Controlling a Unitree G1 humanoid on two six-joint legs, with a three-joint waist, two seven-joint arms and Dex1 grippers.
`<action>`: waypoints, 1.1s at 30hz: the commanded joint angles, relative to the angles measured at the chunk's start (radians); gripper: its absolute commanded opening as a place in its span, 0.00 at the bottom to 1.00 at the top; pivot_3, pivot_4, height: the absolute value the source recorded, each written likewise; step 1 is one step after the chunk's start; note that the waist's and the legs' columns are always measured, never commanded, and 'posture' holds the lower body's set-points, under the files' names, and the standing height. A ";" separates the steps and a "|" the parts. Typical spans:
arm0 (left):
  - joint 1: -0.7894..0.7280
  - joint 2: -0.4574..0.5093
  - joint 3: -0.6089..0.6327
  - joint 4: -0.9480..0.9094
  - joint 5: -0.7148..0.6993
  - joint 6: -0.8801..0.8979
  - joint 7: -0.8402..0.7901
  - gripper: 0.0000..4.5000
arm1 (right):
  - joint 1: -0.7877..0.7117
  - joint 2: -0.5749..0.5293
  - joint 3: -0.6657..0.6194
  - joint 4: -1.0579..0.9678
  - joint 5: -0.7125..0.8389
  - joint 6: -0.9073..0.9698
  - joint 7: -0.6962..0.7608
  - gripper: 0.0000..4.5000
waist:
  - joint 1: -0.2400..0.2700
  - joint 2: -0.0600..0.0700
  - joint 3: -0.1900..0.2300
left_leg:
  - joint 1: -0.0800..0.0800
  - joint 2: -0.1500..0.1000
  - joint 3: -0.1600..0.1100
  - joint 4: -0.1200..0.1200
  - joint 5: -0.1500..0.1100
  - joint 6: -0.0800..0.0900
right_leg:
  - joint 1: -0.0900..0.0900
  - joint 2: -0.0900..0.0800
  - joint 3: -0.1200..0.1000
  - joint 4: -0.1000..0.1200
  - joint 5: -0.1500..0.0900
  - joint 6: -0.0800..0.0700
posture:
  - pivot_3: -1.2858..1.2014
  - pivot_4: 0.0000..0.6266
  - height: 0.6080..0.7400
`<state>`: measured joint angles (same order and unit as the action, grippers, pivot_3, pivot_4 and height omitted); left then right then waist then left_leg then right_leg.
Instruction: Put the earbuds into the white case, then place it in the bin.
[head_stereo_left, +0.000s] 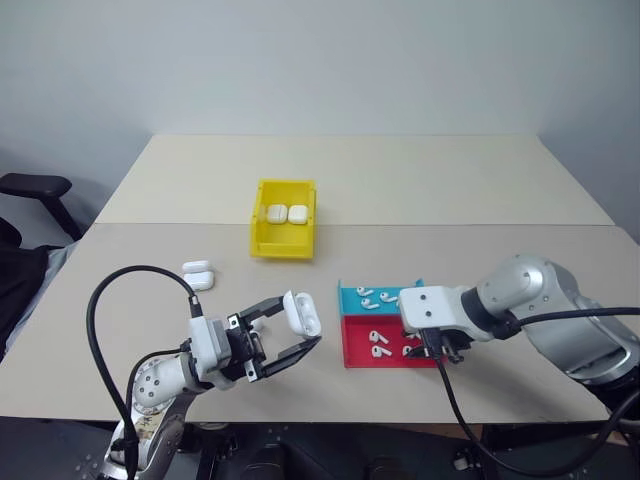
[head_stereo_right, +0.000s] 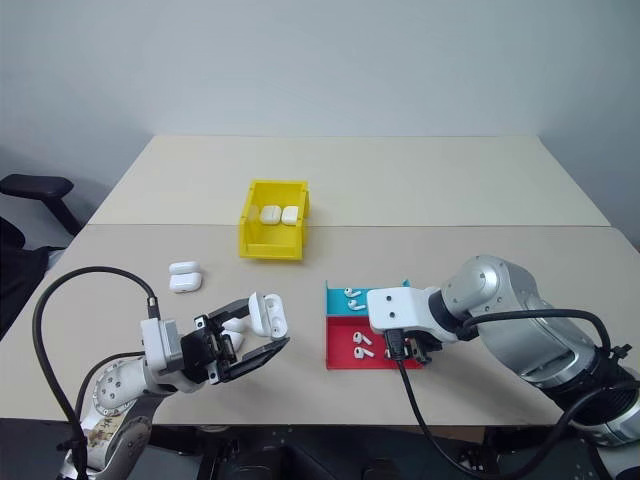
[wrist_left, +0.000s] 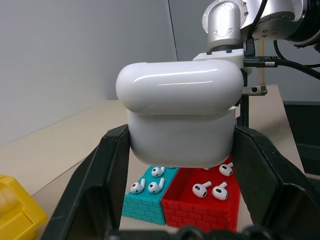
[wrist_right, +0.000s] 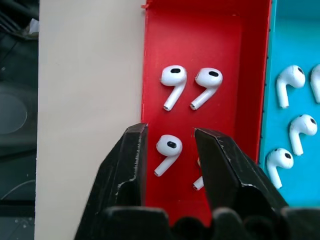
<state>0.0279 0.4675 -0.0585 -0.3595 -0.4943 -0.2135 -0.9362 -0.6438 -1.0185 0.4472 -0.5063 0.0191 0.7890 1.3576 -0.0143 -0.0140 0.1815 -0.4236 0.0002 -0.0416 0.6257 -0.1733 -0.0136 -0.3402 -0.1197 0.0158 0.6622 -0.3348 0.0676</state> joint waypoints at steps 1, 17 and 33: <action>-0.019 0.005 0.007 -0.027 0.002 -0.017 -0.015 0.61 | -0.005 -0.010 -0.005 -0.033 -0.002 0.056 -0.024 0.45 | 0.001 0.000 0.000 | 0.000 0.000 0.000 0.000 0.000 0.000 | 0.000 0.000 0.000 0.000 0.000 0.000 | 0.52 0.24 1.00; -0.019 0.019 0.005 -0.037 0.022 0.008 -0.021 0.61 | 0.007 -0.014 0.085 -0.003 -0.048 0.085 -0.078 0.45 | 0.000 0.000 0.000 | 0.000 0.000 0.000 0.000 0.000 0.000 | 0.000 0.000 0.000 0.000 0.000 0.000 | 0.52 0.24 1.00; -0.009 0.029 0.006 -0.045 0.033 0.019 -0.010 0.61 | -0.013 0.013 0.113 0.037 -0.062 0.122 -0.106 0.45 | 0.000 0.000 0.000 | 0.000 0.000 -0.001 0.000 0.000 0.000 | 0.000 0.000 0.000 0.000 0.000 0.000 | 0.52 0.24 1.00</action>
<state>0.0208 0.4889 -0.0606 -0.3655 -0.4646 -0.1938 -0.9519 -0.6409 -1.0067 0.5694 -0.4601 -0.0350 0.8998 1.2552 -0.0146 -0.0140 0.1815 -0.4237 0.0000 -0.0421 0.6255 -0.1734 -0.0135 -0.3405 -0.1197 0.0157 0.6620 -0.3348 0.0677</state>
